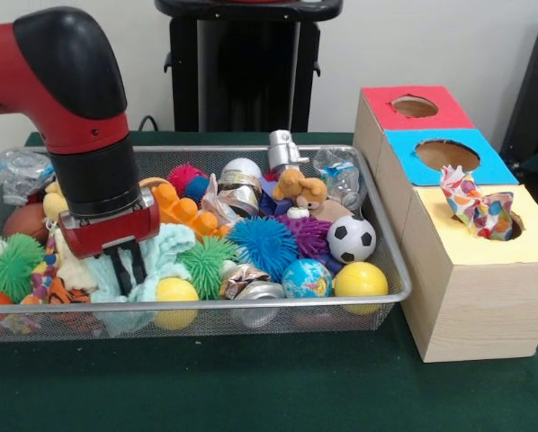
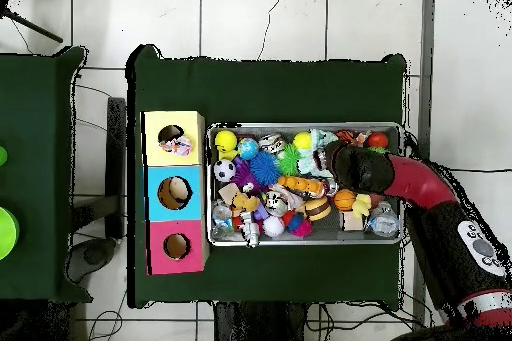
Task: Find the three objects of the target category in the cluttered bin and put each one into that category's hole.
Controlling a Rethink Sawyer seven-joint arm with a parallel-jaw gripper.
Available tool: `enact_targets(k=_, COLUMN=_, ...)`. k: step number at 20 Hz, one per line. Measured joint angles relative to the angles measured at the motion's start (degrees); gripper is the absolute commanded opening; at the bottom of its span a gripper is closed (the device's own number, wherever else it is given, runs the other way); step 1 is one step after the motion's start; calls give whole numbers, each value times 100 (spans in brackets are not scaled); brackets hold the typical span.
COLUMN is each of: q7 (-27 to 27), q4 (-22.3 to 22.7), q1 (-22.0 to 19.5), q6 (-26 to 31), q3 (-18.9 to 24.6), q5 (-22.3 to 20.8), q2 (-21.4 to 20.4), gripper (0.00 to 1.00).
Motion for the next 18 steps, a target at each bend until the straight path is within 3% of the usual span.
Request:
enact_targets(k=4, q7=0, q4=1, q1=64, q6=-8, q3=-15, q5=-3, q2=-27, gripper=0)
enact_targets(k=9, q7=5, q4=43, q1=437, q6=22, q3=-212, q5=60, q2=-325, gripper=0)
enact_targets(k=16, q7=96, q4=257, q1=1128, q6=120, q3=-398, q5=649, q2=-1026, gripper=0)
enact_targets(k=18, q7=239, q4=442, q1=1576, q6=131, q3=-516, q5=1068, q2=-1442, gripper=0)
